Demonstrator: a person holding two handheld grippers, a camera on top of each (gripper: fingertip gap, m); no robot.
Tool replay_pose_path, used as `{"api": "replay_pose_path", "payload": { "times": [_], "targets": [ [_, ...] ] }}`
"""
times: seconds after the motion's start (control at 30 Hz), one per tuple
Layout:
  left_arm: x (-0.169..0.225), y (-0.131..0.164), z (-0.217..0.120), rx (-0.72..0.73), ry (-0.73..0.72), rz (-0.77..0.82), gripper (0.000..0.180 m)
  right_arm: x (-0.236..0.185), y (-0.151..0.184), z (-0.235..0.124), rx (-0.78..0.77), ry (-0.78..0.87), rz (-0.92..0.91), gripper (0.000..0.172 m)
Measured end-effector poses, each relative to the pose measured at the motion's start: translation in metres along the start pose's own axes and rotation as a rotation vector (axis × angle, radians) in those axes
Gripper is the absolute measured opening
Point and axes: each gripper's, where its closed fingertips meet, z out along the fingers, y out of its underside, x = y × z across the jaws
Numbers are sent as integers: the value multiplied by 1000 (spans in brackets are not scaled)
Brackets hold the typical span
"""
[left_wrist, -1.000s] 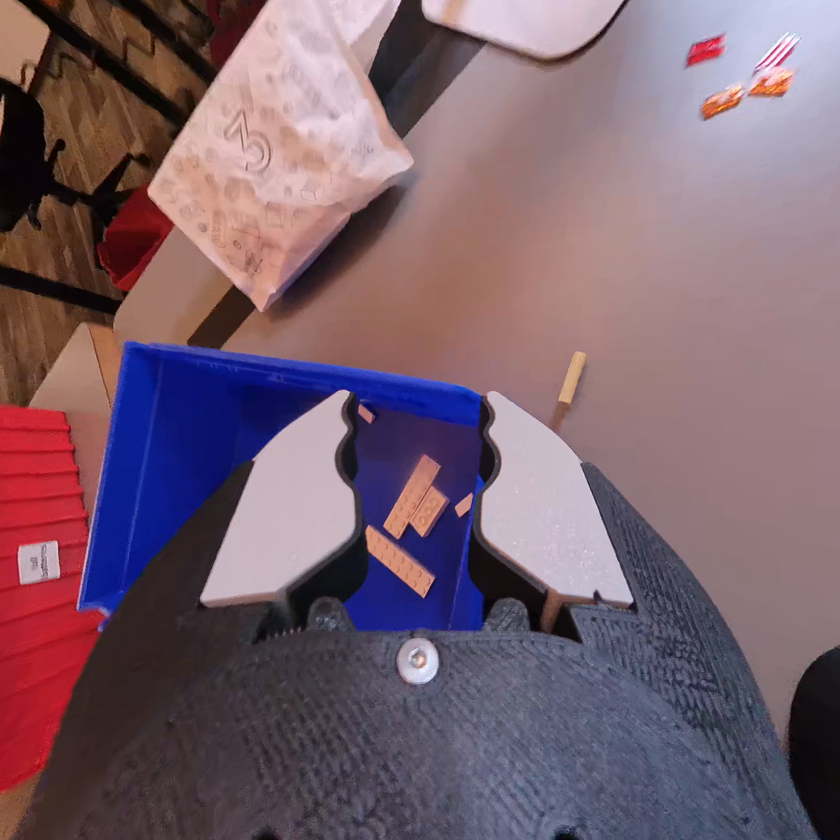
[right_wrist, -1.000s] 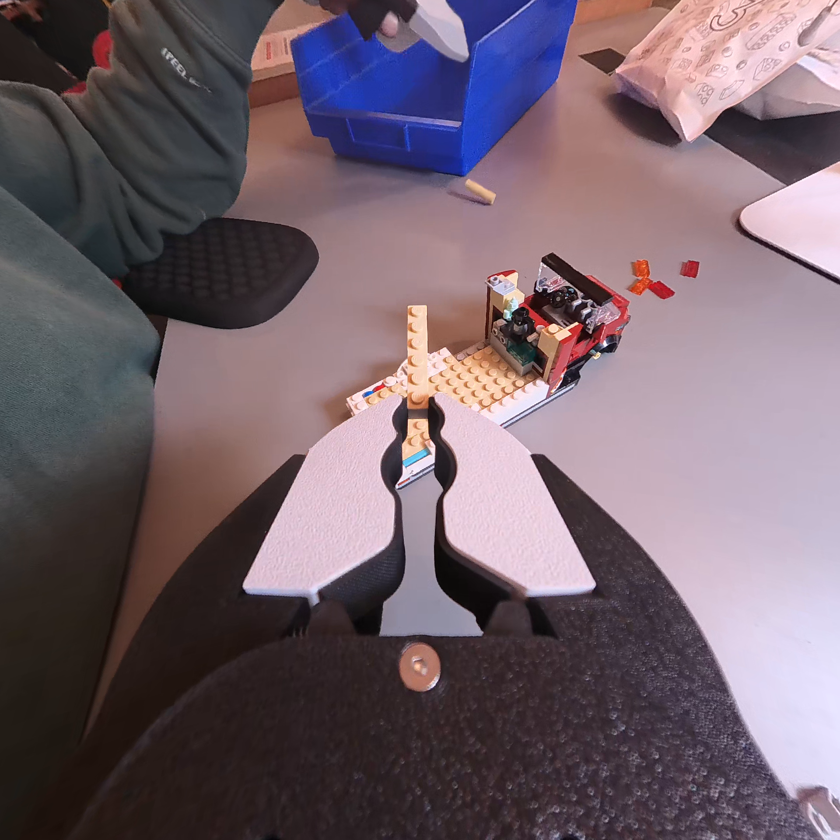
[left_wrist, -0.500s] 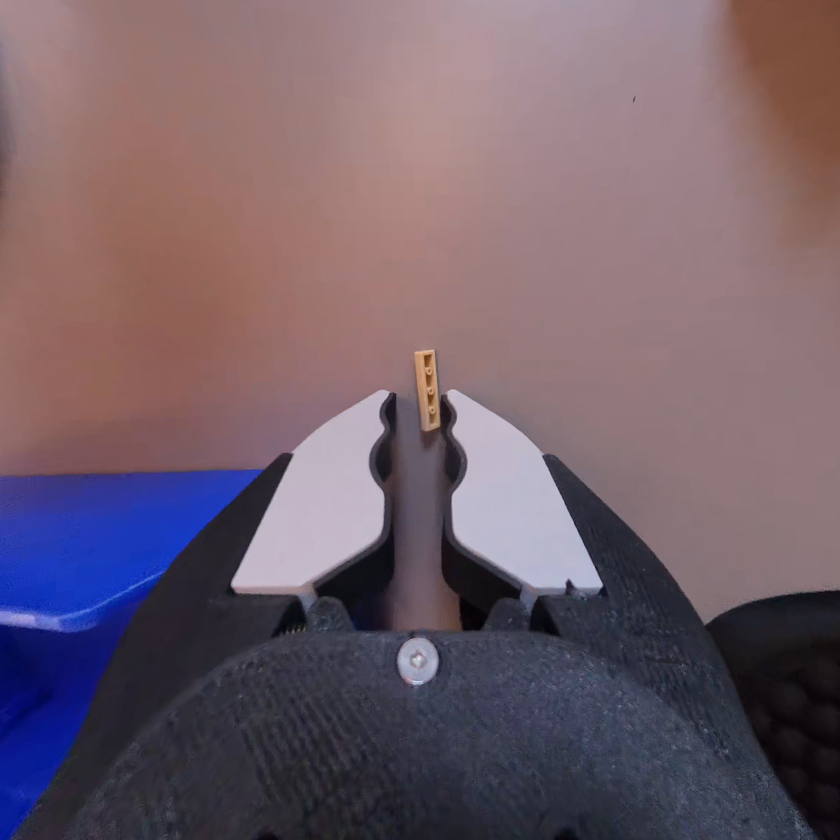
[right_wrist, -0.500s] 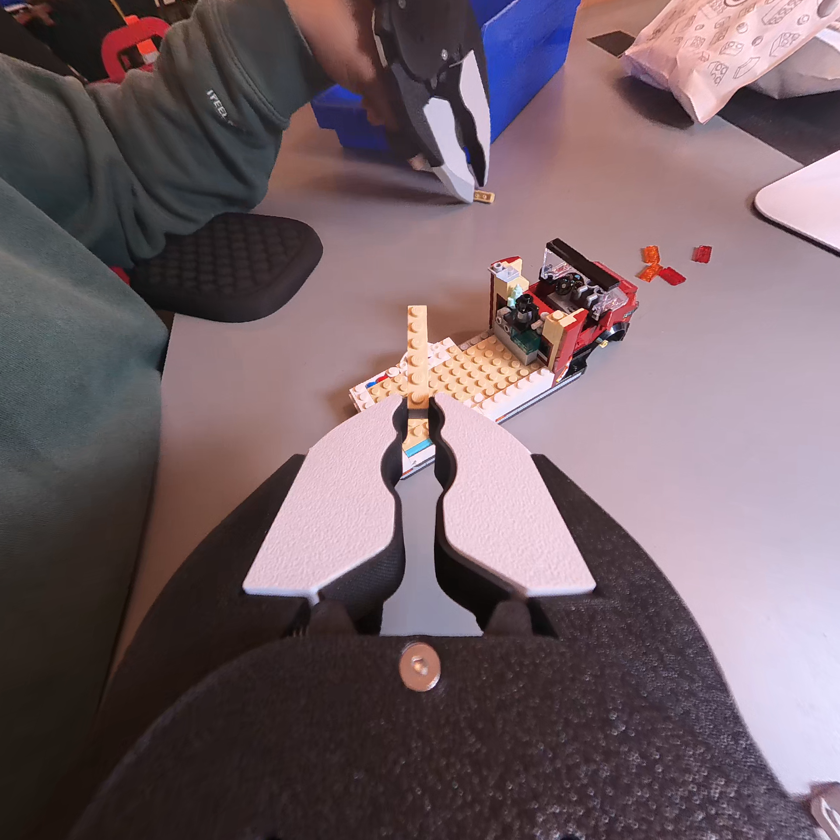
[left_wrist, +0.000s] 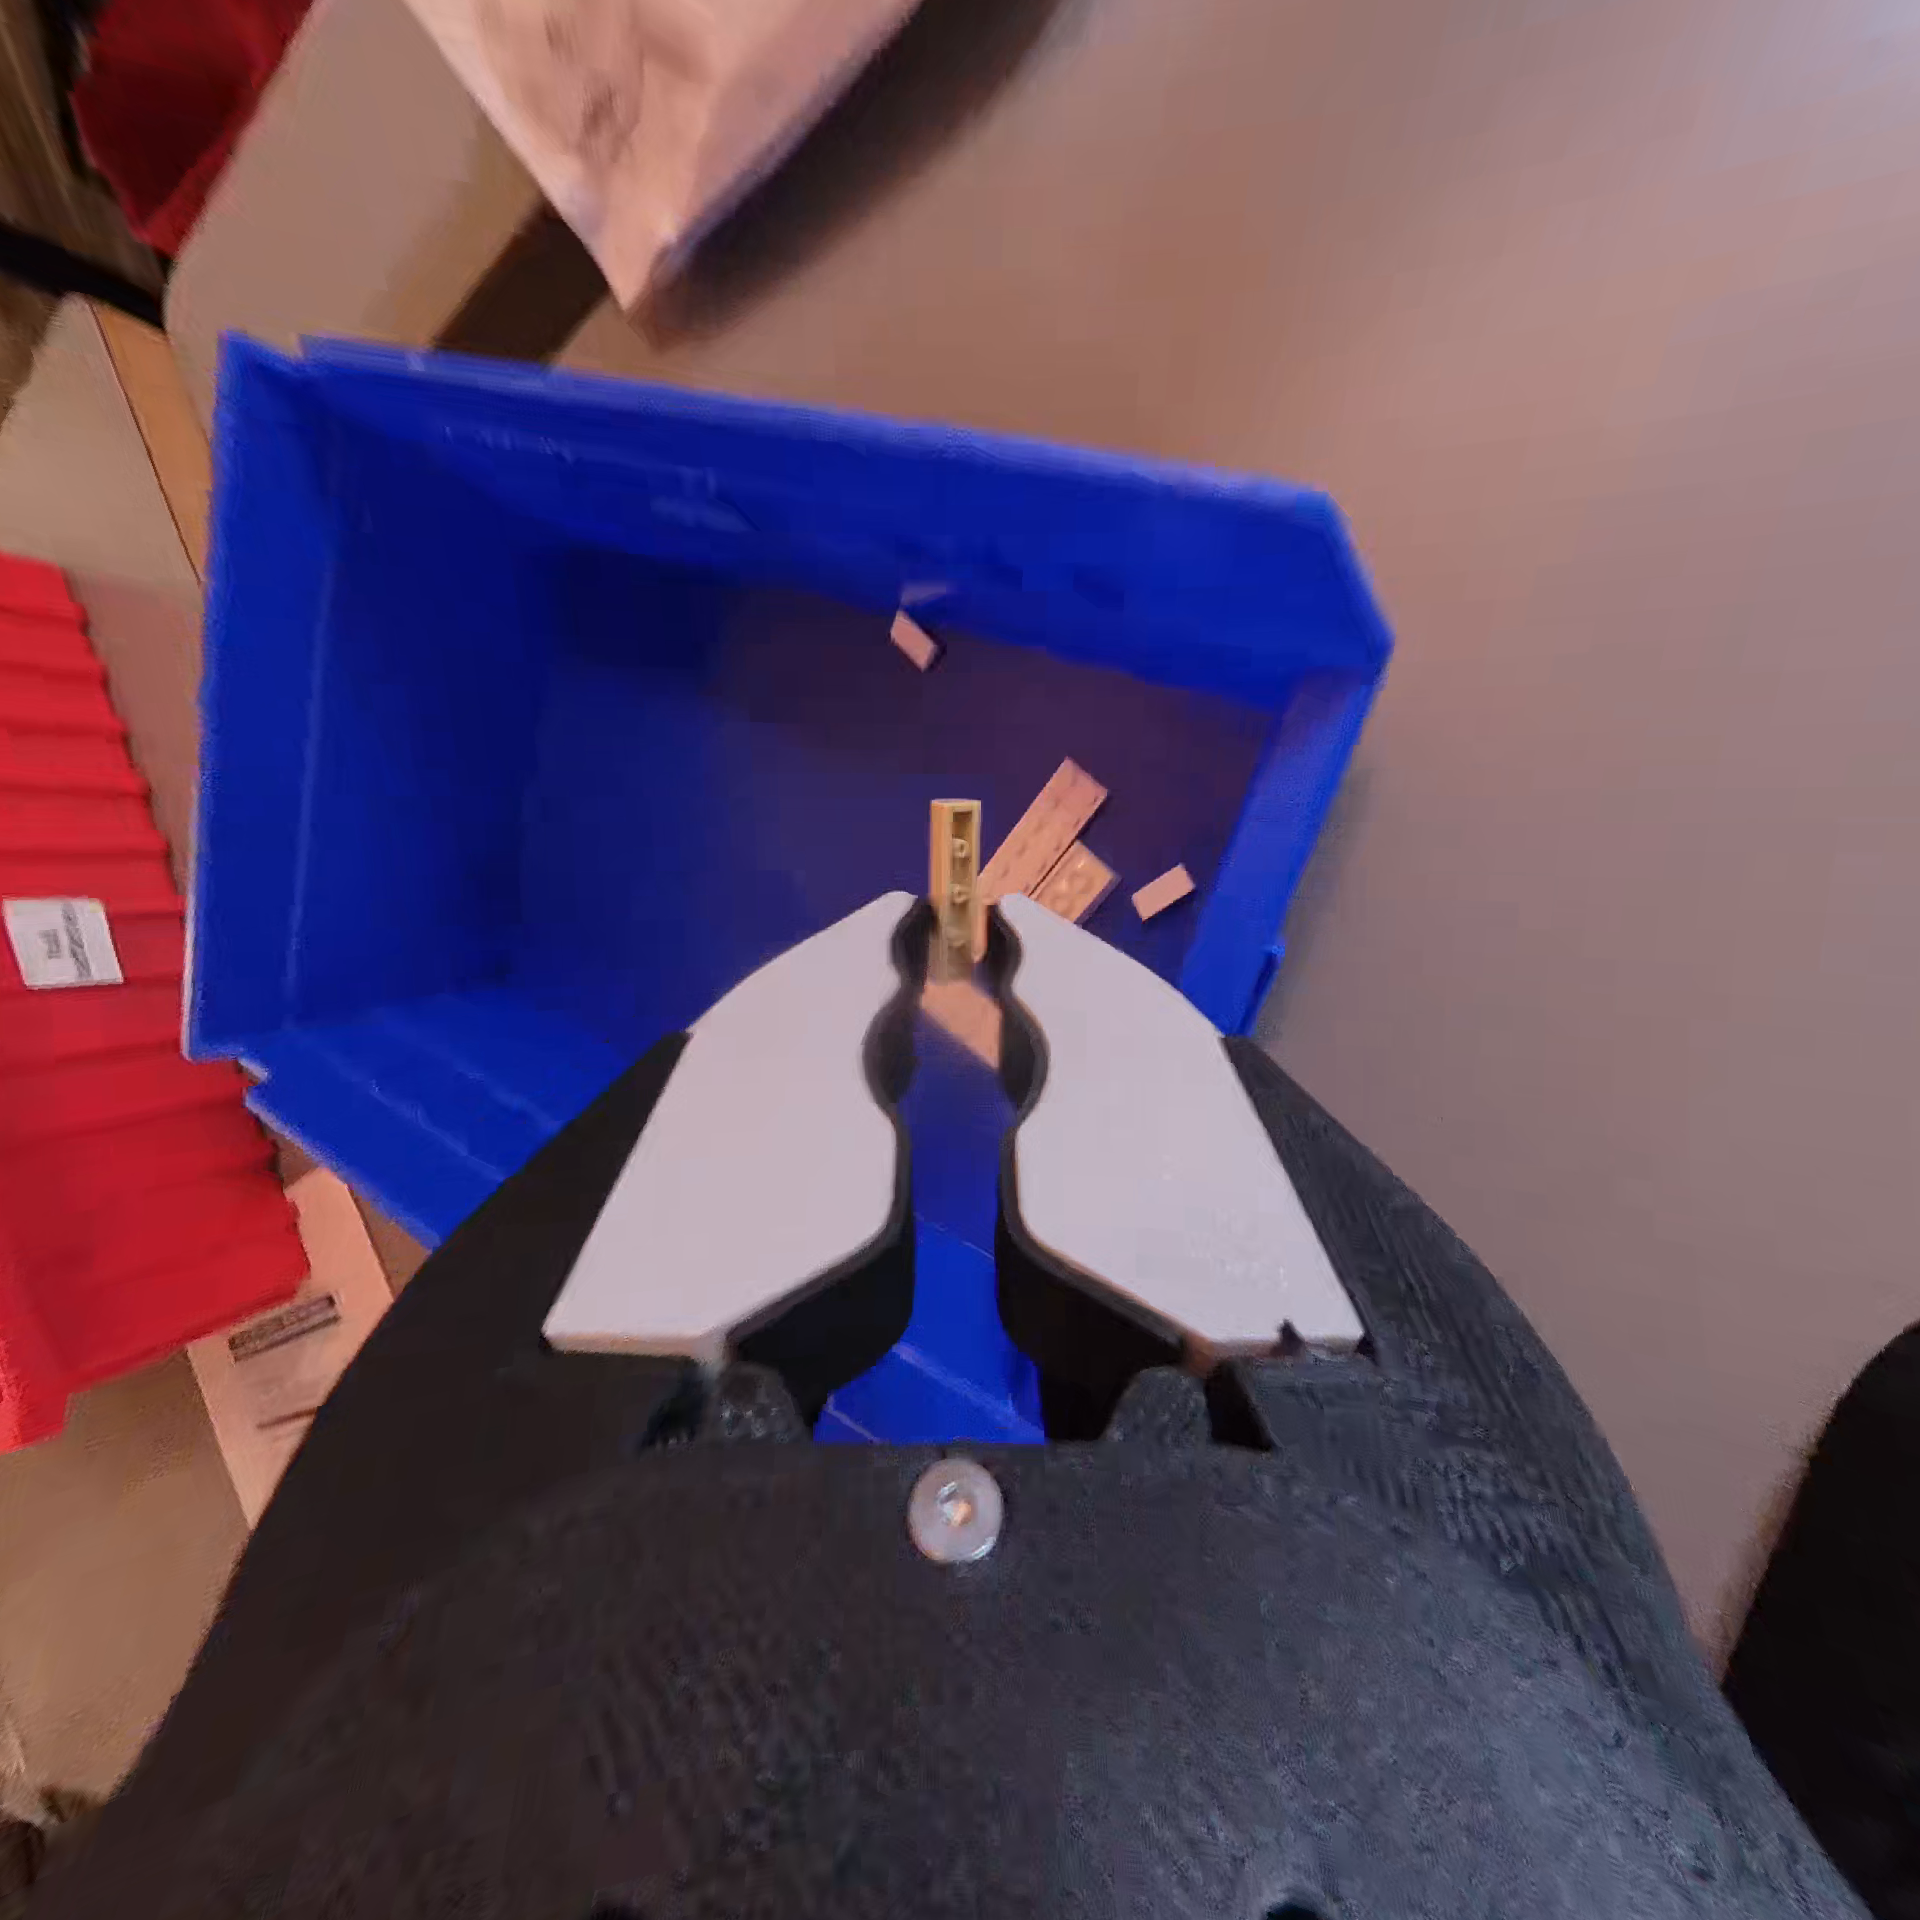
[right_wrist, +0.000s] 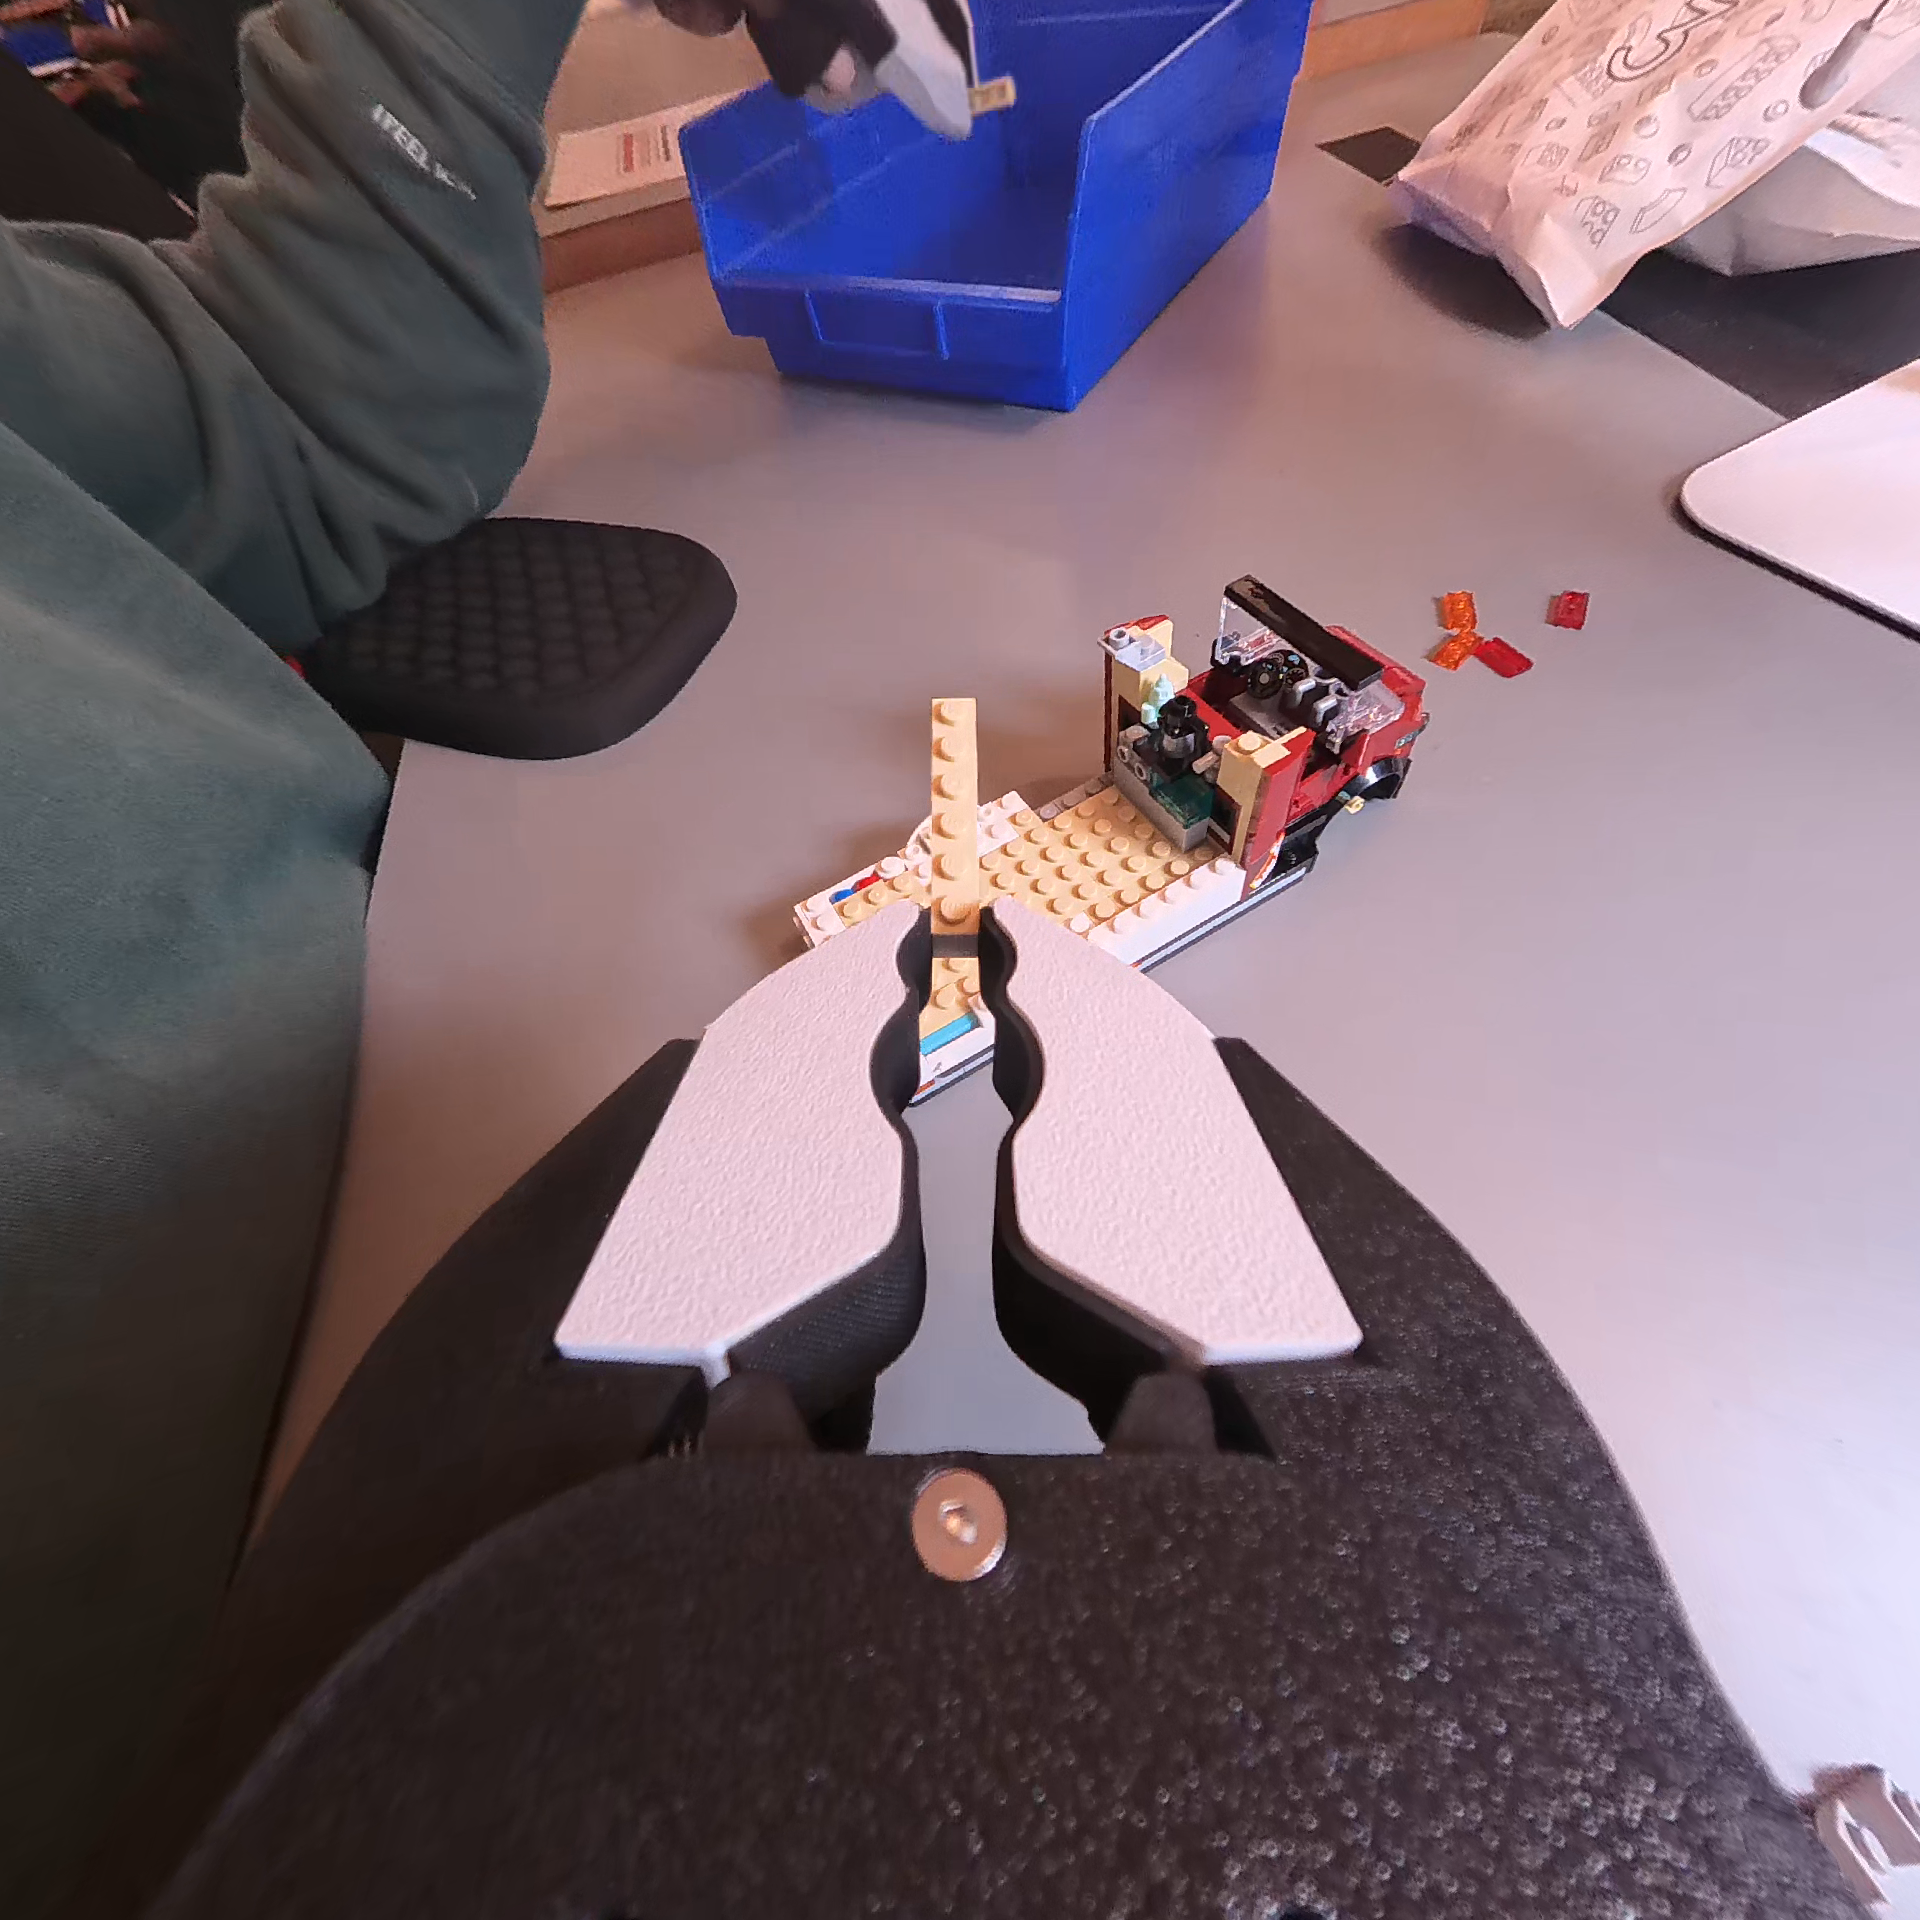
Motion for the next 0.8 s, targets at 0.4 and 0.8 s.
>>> {"api": "replay_pose_path", "payload": {
  "times": [0.4, 0.8],
  "targets": [
    [72, -69, -27, 433, 212, 135, 50, -3, -4, 3, 25, 15, -33, 8],
    [333, -112, -126, 860, 1196, 398, 26, -27, -15, 12, 101, -65, -88, 8]
  ]
}}
